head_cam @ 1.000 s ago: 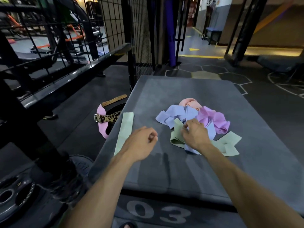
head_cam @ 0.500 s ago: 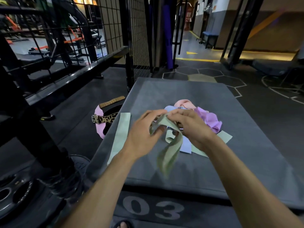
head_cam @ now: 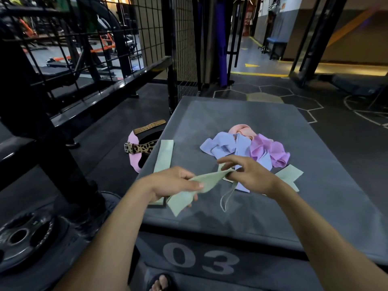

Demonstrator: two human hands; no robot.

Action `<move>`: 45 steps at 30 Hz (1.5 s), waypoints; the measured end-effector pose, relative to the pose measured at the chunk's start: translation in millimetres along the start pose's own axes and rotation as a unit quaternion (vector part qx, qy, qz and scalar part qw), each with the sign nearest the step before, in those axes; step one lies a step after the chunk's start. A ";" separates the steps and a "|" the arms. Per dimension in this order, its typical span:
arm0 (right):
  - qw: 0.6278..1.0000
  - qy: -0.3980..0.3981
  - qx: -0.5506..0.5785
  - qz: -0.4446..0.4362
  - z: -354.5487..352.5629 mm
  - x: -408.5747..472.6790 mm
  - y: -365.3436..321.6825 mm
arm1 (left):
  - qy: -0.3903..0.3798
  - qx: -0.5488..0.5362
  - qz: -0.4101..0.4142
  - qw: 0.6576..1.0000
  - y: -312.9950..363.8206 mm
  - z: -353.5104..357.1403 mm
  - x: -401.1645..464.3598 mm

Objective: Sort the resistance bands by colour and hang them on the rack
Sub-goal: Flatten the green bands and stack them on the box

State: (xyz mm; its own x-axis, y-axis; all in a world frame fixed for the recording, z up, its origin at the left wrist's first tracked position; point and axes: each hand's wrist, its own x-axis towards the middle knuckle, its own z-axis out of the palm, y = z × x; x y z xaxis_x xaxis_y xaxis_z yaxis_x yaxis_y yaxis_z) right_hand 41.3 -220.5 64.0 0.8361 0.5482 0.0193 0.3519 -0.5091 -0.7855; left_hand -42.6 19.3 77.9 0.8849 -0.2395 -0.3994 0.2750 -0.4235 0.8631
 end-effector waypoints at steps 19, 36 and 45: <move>0.924 -0.230 0.245 0.183 -8.2 -15.0 14.0 | 0.130 -0.067 -0.034 0.989 -17.6 -26.8 -16.8; 0.974 -0.125 0.132 0.137 -16.3 -18.2 39.4 | 0.216 -0.057 0.140 0.965 3.9 -20.4 -14.1; 0.996 -0.038 0.064 -0.045 -8.5 -20.6 -1.7 | 0.191 0.076 0.248 0.947 28.8 0.7 -5.3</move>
State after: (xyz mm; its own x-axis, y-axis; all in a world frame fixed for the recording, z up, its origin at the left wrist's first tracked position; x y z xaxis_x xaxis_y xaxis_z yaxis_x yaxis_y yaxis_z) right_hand 27.0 -236.6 70.2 0.7676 0.6390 0.0496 0.3629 -0.3696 -0.8554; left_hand -39.6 7.8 104.7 0.9703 -0.1204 0.2099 -0.2419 -0.4694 0.8492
